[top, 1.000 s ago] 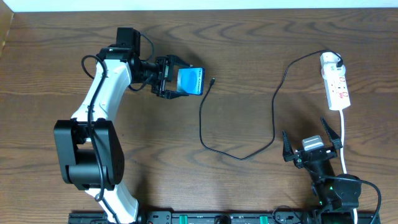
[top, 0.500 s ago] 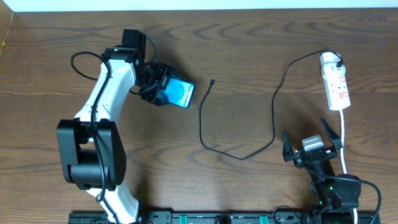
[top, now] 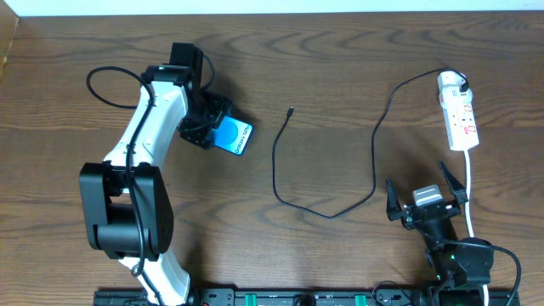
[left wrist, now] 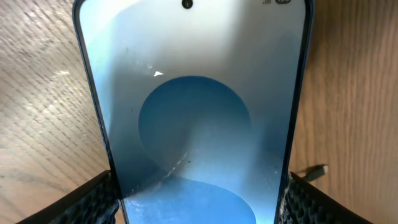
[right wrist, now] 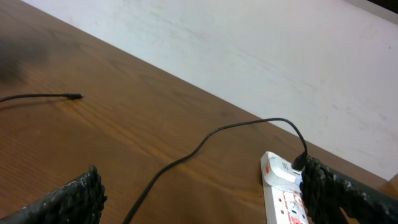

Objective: Plug charger to phone and switch on socket
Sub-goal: 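Raise the phone with the left gripper and tilt it upright, then move the right gripper toward the phone held by the left gripper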

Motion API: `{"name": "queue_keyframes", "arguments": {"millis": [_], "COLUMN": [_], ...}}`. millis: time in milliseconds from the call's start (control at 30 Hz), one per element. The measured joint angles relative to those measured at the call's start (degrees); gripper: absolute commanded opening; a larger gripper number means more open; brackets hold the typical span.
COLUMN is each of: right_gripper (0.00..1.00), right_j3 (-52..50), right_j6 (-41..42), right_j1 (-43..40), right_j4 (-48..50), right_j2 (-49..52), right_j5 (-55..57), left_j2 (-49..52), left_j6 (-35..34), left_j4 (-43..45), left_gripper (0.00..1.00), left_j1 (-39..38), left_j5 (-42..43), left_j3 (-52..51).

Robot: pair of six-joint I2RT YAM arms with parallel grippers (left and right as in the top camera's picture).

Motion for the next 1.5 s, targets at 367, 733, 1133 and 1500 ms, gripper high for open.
{"name": "queue_keyframes", "arguments": {"millis": [367, 733, 1133, 1500], "right_gripper": [0.99, 0.99, 0.99, 0.99], "right_j3": [0.0, 0.2, 22.0, 58.9], "right_j6": [-2.6, -1.7, 1.9, 4.3], "right_j1": [0.0, 0.0, -0.1, -2.1], "right_j4": [0.5, 13.4, 7.6, -29.2], "right_j2": [0.0, 2.1, 28.3, 62.0], "right_j5": [0.4, -11.1, -24.5, -40.3], "left_j2": [0.0, 0.0, 0.0, 0.0], "left_j6": [0.0, 0.0, 0.0, 0.0], "left_j4": [-0.2, 0.0, 0.5, 0.4], "left_gripper": [0.71, 0.71, 0.71, 0.72], "left_j1": [-3.4, -3.4, -3.4, -3.4], "left_j5": [-1.9, -1.4, 0.1, 0.5], "left_j3": [0.0, 0.0, -0.1, -0.3]}}
